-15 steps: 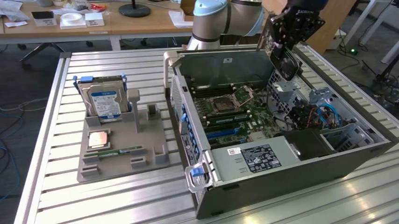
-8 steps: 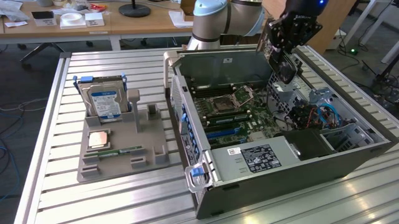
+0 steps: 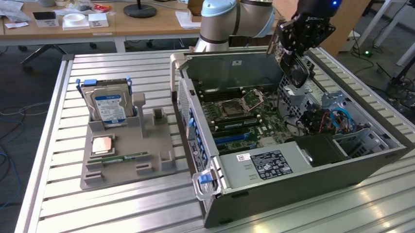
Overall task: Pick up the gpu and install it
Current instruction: 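Pick up the gpu and move the gpu toward the slot, then insert the gpu into the slot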
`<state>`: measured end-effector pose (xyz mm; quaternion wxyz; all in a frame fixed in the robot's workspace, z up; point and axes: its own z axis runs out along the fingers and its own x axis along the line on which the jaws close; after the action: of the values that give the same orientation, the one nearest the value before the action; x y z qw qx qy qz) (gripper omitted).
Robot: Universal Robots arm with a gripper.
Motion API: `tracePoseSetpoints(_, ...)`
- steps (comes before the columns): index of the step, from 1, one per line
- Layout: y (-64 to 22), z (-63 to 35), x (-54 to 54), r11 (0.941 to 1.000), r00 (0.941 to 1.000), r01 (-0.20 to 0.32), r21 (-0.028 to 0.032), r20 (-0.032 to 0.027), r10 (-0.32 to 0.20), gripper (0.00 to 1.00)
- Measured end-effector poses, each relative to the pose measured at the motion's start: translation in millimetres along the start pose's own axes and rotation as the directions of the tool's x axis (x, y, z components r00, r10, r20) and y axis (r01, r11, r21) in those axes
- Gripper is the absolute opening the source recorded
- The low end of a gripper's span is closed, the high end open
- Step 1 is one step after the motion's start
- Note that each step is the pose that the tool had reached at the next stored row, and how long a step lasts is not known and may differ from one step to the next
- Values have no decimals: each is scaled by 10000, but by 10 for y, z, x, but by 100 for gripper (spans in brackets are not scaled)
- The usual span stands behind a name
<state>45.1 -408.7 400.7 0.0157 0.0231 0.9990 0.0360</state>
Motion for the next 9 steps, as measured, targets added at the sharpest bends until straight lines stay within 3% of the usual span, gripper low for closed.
tracePoseSetpoints(9, 2, 2, -33, 10000, 10000, -1, 2, 0, 1, 27)
